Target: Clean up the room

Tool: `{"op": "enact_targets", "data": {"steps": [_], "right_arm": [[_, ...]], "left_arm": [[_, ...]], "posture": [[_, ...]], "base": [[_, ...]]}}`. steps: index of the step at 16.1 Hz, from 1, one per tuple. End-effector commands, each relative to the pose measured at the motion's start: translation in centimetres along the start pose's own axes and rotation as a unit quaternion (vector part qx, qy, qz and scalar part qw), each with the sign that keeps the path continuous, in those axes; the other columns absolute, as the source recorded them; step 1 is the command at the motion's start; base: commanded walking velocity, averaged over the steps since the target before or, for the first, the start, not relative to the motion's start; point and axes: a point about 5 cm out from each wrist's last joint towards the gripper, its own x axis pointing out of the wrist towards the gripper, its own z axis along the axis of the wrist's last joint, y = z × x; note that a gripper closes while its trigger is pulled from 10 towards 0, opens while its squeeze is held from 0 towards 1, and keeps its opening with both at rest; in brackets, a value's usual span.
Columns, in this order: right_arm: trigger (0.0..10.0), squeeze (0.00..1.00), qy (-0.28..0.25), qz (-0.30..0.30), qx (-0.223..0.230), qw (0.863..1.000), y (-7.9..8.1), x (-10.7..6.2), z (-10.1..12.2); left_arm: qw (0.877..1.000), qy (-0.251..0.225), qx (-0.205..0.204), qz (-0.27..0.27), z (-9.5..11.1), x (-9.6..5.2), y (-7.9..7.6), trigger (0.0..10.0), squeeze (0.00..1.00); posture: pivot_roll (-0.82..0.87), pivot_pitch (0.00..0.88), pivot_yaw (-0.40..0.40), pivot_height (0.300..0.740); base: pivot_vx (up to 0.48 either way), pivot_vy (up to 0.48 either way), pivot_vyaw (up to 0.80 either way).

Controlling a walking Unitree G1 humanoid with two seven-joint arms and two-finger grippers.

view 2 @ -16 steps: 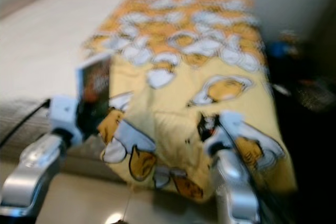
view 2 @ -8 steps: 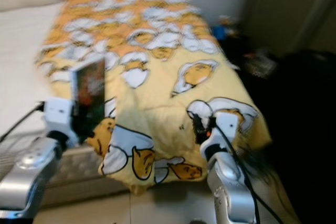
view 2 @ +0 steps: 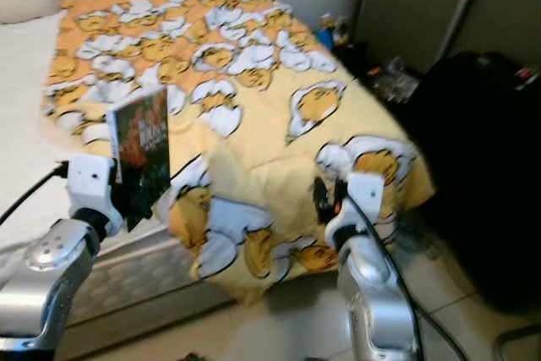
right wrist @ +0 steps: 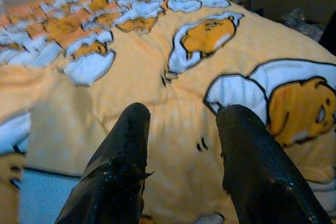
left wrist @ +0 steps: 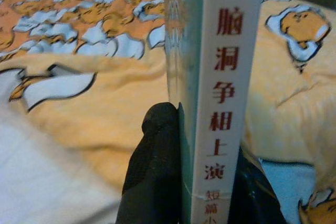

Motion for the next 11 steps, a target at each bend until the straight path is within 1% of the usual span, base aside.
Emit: {"op": "enact_targets", "data": {"steps": [1, 3, 6, 7, 8, 9, 11], "right_arm": [[10.0, 0.00, 0.004, -0.003, -0.009, 1.000, 0.05, 0.09, -0.17], [10.0, 0.00, 0.004, 0.007, -0.020, 1.000, 0.33, 0.20, -0.18], [10.0, 0.00, -0.003, 0.005, -0.046, 0.999, 0.30, 0.42, -0.13], [10.0, 0.00, -0.005, 0.006, -0.047, 0.999, 0.29, 0.45, -0.11], [10.0, 0.00, -0.007, 0.011, -0.041, 0.999, 0.35, 0.53, 0.05], [10.0, 0.00, -0.007, 0.013, -0.025, 1.000, 0.32, 0.61, 0.12], [10.0, 0.00, -0.007, 0.008, -0.011, 1.000, 0.19, 0.71, 0.13]], "left_arm": [[1.000, -0.020, 0.008, 0.006, 0.87, -0.13, 0.20, 10.0, 0.00], [1.000, -0.019, 0.010, 0.007, 0.79, -0.21, 0.28, 10.0, 0.00], [1.000, -0.018, 0.011, 0.007, 0.62, -0.32, 0.19, 10.0, 0.00], [1.000, -0.017, 0.011, 0.008, 0.55, -0.36, 0.15, 10.0, 0.00], [1.000, -0.016, 0.010, 0.008, 0.52, -0.38, 0.11, 10.0, 0.00], [1.000, -0.016, 0.010, 0.007, 0.53, -0.39, 0.06, 10.0, 0.00], [1.000, -0.017, 0.012, 0.010, 0.54, -0.46, 0.18, 10.0, 0.00]], "posture": [[-0.03, 0.000, 0.050, 0.740], [-0.02, 0.000, 0.045, 0.740], [-0.01, 0.000, 0.038, 0.740], [-0.01, 0.000, 0.038, 0.740], [-0.01, 0.000, 0.035, 0.740], [0.00, 0.000, 0.027, 0.740], [0.00, 0.000, 0.020, 0.740]], "base": [[0.000, 0.405, 0.00], [0.000, 0.407, 0.00], [0.000, 0.407, 0.00], [0.000, 0.409, 0.00], [0.000, 0.405, 0.00], [0.000, 0.405, 0.00], [0.000, 0.407, 0.00]]}}
